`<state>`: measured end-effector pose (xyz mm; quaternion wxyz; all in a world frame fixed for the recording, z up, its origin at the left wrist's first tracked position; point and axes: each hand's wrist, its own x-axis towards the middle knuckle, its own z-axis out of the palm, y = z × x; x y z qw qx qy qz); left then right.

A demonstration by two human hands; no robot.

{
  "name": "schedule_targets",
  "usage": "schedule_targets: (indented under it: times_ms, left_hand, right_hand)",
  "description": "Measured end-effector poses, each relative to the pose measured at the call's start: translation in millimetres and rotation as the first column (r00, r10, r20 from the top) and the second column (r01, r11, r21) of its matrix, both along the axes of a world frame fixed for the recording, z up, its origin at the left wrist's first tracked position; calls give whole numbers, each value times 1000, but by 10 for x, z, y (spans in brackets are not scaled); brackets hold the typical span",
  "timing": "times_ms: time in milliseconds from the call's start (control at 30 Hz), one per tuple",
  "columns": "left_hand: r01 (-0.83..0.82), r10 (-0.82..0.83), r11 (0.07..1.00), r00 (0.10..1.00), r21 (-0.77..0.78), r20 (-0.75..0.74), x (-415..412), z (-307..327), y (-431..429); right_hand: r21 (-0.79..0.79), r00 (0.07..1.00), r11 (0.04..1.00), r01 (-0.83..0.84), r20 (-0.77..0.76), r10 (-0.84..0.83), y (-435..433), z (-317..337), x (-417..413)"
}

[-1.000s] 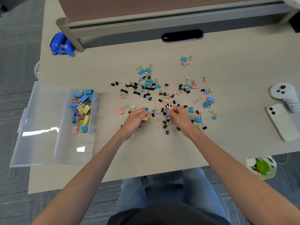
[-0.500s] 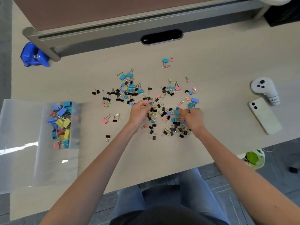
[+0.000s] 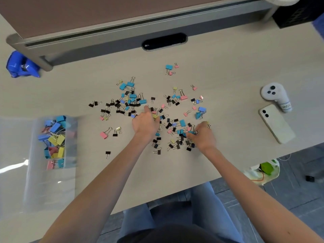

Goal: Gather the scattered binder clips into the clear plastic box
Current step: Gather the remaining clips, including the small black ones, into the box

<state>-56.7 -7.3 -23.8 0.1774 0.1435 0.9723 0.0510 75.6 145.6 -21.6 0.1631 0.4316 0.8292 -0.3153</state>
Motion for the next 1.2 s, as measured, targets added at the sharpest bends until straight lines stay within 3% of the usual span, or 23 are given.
schedule_targets:
  times_ms: [333, 500, 633, 800, 967, 1100, 1200]
  left_hand:
    - [161, -163, 986, 986, -37, -39, -89, 85, -9]
    - [146, -144, 988, 989, 57, -26, -133, 130, -73]
    - [147, -152, 983, 988, 105, 34, -150, 97, -143]
    - [-27, -49, 957, 967, 289, 251, -176, -3, -202]
    - [-399, 7, 764, 792, 508, 611, -144, 127, -169]
    - [-596, -55, 607, 628, 526, 776, -126, 223, -172]
    - [-694, -171, 478, 527, 538, 832, -142, 200, -211]
  right_hand:
    - [-29, 999, 999, 12, 50, -11, -35, -108, -163]
    - [12, 991, 993, -117, 71, 115, -73, -35, -171]
    - [44, 978, 979, -199, -51, 201, -50, -8, -169]
    - [-141, 967, 984, -107, -244, 70, 48, 19, -203]
    - [-249, 952, 961, -123, -302, 44, 118, 54, -257]
    - [-241, 963, 965, -107, -265, 40, 156, 38, -335]
    - [-124, 963, 979, -165, -233, 133, 147, 42, -393]
